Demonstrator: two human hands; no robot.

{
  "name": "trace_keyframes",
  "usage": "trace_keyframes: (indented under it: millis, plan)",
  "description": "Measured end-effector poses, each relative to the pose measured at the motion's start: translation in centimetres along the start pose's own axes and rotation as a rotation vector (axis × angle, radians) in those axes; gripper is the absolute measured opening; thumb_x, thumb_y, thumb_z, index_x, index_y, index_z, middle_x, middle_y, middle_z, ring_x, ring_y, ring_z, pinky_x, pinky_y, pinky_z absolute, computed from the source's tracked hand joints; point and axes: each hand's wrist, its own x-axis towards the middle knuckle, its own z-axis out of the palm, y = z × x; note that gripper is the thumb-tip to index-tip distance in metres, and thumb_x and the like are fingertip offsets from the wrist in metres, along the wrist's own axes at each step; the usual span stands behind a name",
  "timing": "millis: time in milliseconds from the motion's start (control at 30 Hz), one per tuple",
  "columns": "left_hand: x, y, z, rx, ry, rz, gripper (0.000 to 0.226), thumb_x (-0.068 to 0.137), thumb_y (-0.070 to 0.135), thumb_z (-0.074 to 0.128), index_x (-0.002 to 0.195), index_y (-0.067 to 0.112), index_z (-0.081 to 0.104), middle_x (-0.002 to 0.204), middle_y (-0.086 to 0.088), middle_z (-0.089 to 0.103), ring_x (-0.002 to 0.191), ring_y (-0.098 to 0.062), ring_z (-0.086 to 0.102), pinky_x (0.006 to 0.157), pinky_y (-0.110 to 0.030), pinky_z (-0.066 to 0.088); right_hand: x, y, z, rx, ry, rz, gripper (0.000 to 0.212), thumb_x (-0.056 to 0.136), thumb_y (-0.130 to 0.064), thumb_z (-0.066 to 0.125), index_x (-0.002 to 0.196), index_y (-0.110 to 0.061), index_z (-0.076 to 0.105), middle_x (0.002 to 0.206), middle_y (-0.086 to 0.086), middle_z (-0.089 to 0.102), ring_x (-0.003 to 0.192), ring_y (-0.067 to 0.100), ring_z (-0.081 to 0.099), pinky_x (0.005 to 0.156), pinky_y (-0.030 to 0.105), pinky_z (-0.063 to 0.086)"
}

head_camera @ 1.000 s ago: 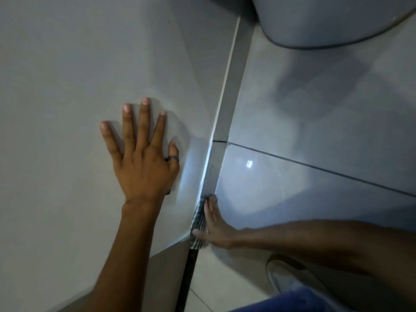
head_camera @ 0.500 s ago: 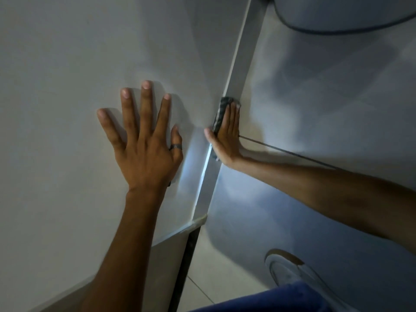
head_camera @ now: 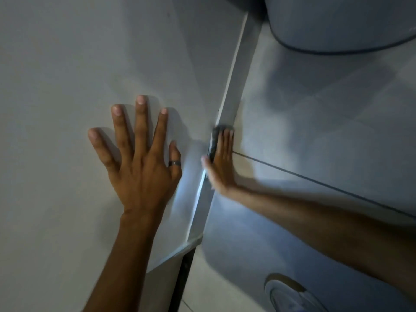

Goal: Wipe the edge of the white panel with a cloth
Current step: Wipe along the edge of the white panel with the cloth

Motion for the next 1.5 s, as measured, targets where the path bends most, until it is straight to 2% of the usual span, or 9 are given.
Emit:
trace_keyframes:
  millis: [100, 233, 400, 633, 900, 1033, 1267, 1400, 1500]
  plan:
    - [0.0, 0.3, 0.1, -0.015, 0.011, -0.002, 0.066, 0.113, 0.047, 0.047, 0.175, 0.027, 0.034, 0.180, -0.010, 0.024, 0.161, -0.048, 0.025, 0.123, -0.076, 0.014, 9.9, -2.2, -4.2, -0.039, 0.312, -0.119, 0.080, 0.101, -0.049, 0.031, 0.160, 0.001, 0.013, 0.171, 0.023, 0.013, 0.161, 0.040, 0.007, 0.133, 0.052, 0.008]
    - [0.2, 0.3, 0.4, 0.021, 0.016, 0.000, 0.065, 0.115, 0.048, 0.045, 0.176, 0.027, 0.032, 0.179, -0.012, 0.026, 0.159, -0.050, 0.030, 0.122, -0.076, 0.017, 16.3, -2.8, -6.9, -0.054, 0.504, -0.137, 0.073, 0.105, -0.047, 0.031, 0.159, 0.001, 0.024, 0.169, 0.021, 0.026, 0.160, 0.036, 0.020, 0.130, 0.054, 0.020]
    - [0.1, 0.5, 0.8, 0.031, 0.036, -0.013, 0.064, 0.116, 0.048, 0.041, 0.177, 0.031, 0.028, 0.180, -0.009, 0.023, 0.159, -0.048, 0.025, 0.121, -0.076, 0.016, 10.3, -0.7, -3.6, -0.091, 0.394, -0.172, 0.075, 0.104, -0.043, 0.036, 0.160, 0.004, 0.017, 0.171, 0.023, 0.017, 0.161, 0.039, 0.012, 0.131, 0.057, 0.015]
    - [-0.2, 0.3, 1.2, 0.022, 0.046, -0.002, 0.065, 0.116, 0.048, 0.041, 0.177, 0.031, 0.026, 0.181, -0.009, 0.021, 0.160, -0.047, 0.022, 0.121, -0.076, 0.016, -6.4, 3.0, 2.4, -0.167, -0.057, -0.189, 0.086, 0.099, -0.049, 0.041, 0.158, 0.000, 0.002, 0.168, 0.018, -0.008, 0.160, 0.040, -0.002, 0.130, 0.060, 0.014]
    - [0.1, 0.5, 1.4, -0.034, 0.019, -0.010, 0.064, 0.114, 0.048, 0.042, 0.175, 0.032, 0.031, 0.182, -0.006, 0.016, 0.161, -0.043, 0.008, 0.121, -0.079, 0.016, 13.9, -3.7, -6.3, -0.060, 0.488, -0.182, 0.067, 0.104, -0.033, 0.046, 0.155, 0.007, 0.031, 0.164, 0.027, 0.033, 0.156, 0.042, 0.028, 0.129, 0.050, 0.025]
    - [1.6, 1.3, 1.6, -0.030, 0.018, 0.016, 0.064, 0.112, 0.050, 0.041, 0.174, 0.031, 0.036, 0.183, -0.007, 0.013, 0.161, -0.037, -0.004, 0.126, -0.064, -0.006, 19.0, -5.3, -8.9, 0.022, 0.559, -0.170, 0.062, 0.103, -0.023, 0.051, 0.153, 0.009, 0.033, 0.162, 0.029, 0.035, 0.154, 0.043, 0.032, 0.125, 0.054, 0.032]
    - [4.5, 4.5, 1.2, -0.005, -0.023, 0.032, 0.068, 0.114, 0.053, 0.034, 0.177, 0.030, 0.025, 0.184, -0.008, 0.008, 0.162, -0.039, 0.003, 0.122, -0.054, -0.018, 11.4, -3.5, -5.3, 0.036, 0.446, -0.149, 0.065, 0.097, -0.005, 0.046, 0.159, 0.002, 0.025, 0.168, 0.021, 0.027, 0.159, 0.034, 0.025, 0.129, 0.053, 0.025]
    - [4.8, 4.4, 0.2, -0.109, -0.055, 0.007, 0.067, 0.113, 0.048, 0.036, 0.176, 0.025, 0.031, 0.183, -0.008, 0.011, 0.166, -0.034, 0.006, 0.127, -0.049, -0.029, 0.4, -4.7, -1.1, 0.189, 0.143, 0.195, 0.068, 0.106, -0.005, 0.043, 0.163, -0.031, 0.017, 0.169, 0.003, 0.030, 0.152, 0.006, 0.032, 0.130, 0.046, 0.027]
    - [3.7, 3.5, -0.9, -0.282, -0.061, -0.017, 0.060, 0.116, 0.040, 0.043, 0.171, 0.015, 0.042, 0.180, -0.011, 0.026, 0.166, -0.034, 0.019, 0.134, -0.039, -0.019, -5.3, -6.6, -3.5, 0.122, -0.137, 0.563, 0.070, 0.098, -0.003, 0.043, 0.155, -0.043, 0.036, 0.152, 0.003, 0.055, 0.126, 0.020, 0.063, 0.112, 0.042, 0.049]
